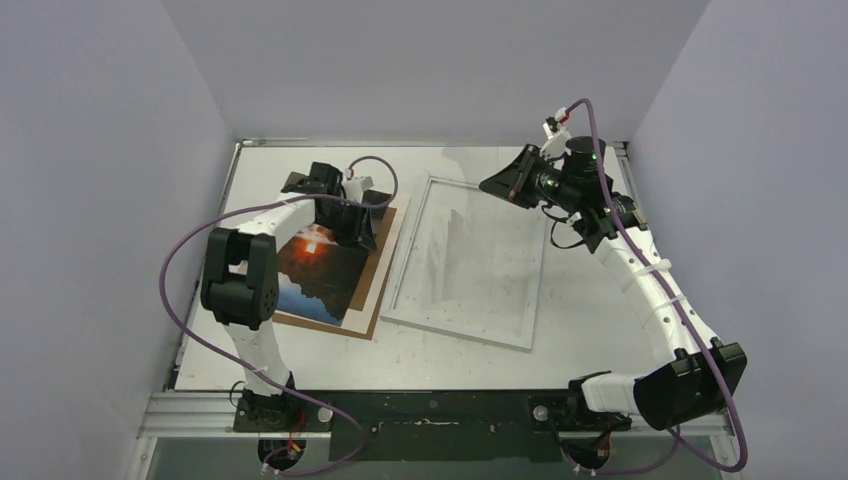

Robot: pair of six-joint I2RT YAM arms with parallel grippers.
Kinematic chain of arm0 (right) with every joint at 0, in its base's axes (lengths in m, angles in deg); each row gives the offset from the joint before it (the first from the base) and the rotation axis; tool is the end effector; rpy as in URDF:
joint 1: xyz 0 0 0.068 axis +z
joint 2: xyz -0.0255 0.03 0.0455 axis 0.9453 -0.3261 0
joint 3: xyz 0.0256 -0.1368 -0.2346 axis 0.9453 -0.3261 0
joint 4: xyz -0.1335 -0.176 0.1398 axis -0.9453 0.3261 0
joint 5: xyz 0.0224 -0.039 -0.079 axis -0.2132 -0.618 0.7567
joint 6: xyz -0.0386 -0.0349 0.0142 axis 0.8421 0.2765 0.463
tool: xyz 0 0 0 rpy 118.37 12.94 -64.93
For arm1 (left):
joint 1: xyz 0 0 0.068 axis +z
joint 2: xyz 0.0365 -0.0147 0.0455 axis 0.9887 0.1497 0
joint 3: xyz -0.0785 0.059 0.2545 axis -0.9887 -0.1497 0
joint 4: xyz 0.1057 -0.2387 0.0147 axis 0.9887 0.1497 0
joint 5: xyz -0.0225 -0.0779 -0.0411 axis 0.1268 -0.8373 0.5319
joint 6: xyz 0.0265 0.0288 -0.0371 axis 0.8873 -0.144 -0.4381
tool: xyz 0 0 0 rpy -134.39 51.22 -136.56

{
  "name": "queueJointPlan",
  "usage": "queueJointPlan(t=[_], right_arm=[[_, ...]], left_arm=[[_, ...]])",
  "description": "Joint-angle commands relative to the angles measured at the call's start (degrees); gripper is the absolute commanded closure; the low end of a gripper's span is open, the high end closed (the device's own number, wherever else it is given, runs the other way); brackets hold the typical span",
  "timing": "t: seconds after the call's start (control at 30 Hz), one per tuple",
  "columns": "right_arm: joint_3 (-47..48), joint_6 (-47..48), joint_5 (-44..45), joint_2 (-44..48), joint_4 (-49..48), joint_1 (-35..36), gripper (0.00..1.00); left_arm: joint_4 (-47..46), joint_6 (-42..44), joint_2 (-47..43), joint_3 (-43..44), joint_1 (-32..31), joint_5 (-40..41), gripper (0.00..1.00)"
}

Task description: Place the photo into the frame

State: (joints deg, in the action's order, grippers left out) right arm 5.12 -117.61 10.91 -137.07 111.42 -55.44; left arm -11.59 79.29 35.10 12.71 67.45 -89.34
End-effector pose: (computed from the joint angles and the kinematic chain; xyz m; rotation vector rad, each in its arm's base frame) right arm 0.2728 0.0964 0.3906 0.1062 2.1115 1.2387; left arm 0.3699 -0.1104 0.1822 0.3713 2.7248 -0.8210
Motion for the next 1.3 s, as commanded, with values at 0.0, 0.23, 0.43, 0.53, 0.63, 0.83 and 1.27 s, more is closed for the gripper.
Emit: queueJointPlan(t=[0.0, 0.23, 0.43, 0.53, 0.63, 0.83, 1.27], right_arm=[[4.6, -2.7, -0.9, 1.1, -5.2, 2.5, 0.95], [-0.7, -5.0, -2.7, 1.8, -10.0, 0.4, 0.95], [-13.7, -6.0, -8.1, -0.9, -21.6, -3.2, 0.95], [-17.8, -5.3, -10.0, -2.5, -25.8, -4.9, 0.95], [-21.3, -5.1, -11.3, -3.5, -28.6, -7.2, 0.95], [-25.9, -3.8, -12.7, -3.3, -30.1, -10.9, 0.95], [-27.1, 1.7, -11.0, -5.2, -27.2, -14.3, 0.95]], left_arm=[[0.3, -1.0, -6.1, 3.7, 4.1, -3.9, 0.7], [-0.4, -1.2, -6.3, 2.2, 5.0, -2.3, 0.64], [-1.5, -0.6, -4.9, 0.6, 4.0, -0.3, 0.64], [-2.5, -0.5, -4.4, 0.0, 2.9, 0.7, 0.64], [-3.3, -0.5, -3.8, -0.8, 1.5, 1.5, 0.64], [-4.1, -0.5, -2.9, -1.6, -0.6, 2.4, 0.65], [-3.9, -0.6, -0.9, -1.0, -5.2, 3.1, 0.7]])
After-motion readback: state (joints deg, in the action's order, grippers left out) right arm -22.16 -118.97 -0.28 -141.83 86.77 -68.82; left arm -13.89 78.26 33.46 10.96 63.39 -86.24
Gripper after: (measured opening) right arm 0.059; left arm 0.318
